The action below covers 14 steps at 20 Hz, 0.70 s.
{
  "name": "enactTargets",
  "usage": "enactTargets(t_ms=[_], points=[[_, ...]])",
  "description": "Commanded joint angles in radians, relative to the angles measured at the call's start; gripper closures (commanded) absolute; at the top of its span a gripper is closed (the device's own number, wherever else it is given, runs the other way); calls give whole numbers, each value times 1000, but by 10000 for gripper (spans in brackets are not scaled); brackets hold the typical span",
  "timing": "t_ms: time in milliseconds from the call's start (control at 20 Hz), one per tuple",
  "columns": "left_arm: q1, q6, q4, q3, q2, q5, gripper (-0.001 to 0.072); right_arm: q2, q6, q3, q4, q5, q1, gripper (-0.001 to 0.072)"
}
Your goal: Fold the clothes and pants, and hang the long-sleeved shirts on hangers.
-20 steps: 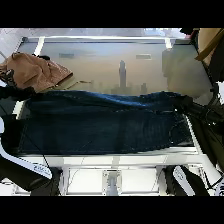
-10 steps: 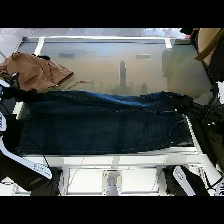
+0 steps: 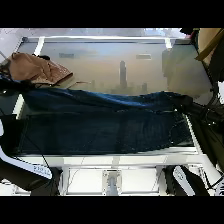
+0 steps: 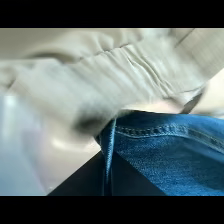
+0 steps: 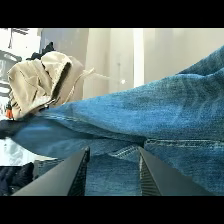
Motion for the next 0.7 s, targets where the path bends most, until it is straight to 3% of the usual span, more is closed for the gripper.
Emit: enactTargets(t_ms=[0,150,250,450,650], points=[[23,2,-6,18,117,15,685,1,1,58,-100,-31,1,364],[48,-40,-9,17,152,-16,685,0,151,116,-260,-264,1,394],[50,-69,-10,15,146,-31,685,-13,184,117,-321,-352,1,394],[31,-77,-9,8,120,-60,685,-182,159,120,-361,-278,1,354],[21,-77,-10,4,89,-72,685,-402,118,222,-356,-302,1,353]])
